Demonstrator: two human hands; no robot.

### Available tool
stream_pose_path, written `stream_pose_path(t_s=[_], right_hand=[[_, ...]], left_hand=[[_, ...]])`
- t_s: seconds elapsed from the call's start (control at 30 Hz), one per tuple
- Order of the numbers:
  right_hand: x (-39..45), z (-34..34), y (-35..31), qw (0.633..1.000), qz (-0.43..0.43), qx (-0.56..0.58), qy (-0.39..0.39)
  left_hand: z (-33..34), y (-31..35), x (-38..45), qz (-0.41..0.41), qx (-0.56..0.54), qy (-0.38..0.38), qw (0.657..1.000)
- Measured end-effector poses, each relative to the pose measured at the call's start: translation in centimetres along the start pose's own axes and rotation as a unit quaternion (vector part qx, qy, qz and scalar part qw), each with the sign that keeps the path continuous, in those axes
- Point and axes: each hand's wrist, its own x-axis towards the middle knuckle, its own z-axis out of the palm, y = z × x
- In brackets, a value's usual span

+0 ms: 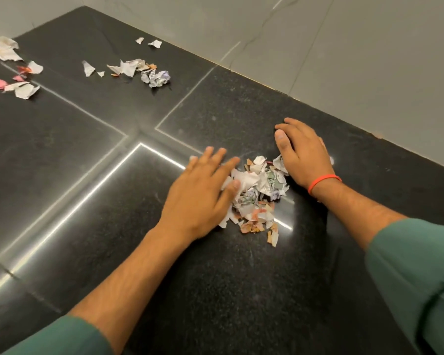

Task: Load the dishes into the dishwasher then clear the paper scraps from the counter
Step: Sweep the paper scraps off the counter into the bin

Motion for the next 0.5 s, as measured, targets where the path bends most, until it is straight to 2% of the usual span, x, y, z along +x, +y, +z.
stream_pose_path(t_s=[0.07,0.17,0.23,0.37,0.5], right_hand=[[-0.1,0.0,0.0,1.0,0.0,0.001,-0.006],[-0.8,-0.1,-0.4,1.0,0.005,0.006,-0.017],[-1.8,-0.1,-0.9,0.999,0.012,0.022,-0.024],[-4.6,-0.5,-2.4,0.997,0.006,0.065,-0.044],[-8.6,-1.1,-4.0,0.994,-0.019,0.089,-0.064]], left_hand=[[0.1,-0.1,-0.1,0.011,-0.076,0.019,0.997],[-0.2,-0.6,-0.3,-0.073,-0.205,0.102,0.971],[-0.1,-0.5,-0.2,-0.067,-0.172,0.096,0.978],[0.0,-0.5,-0.2,-0.004,-0.037,0.03,0.999],[0.0,-0.6,0.0,0.0,-0.033,0.031,0.999]])
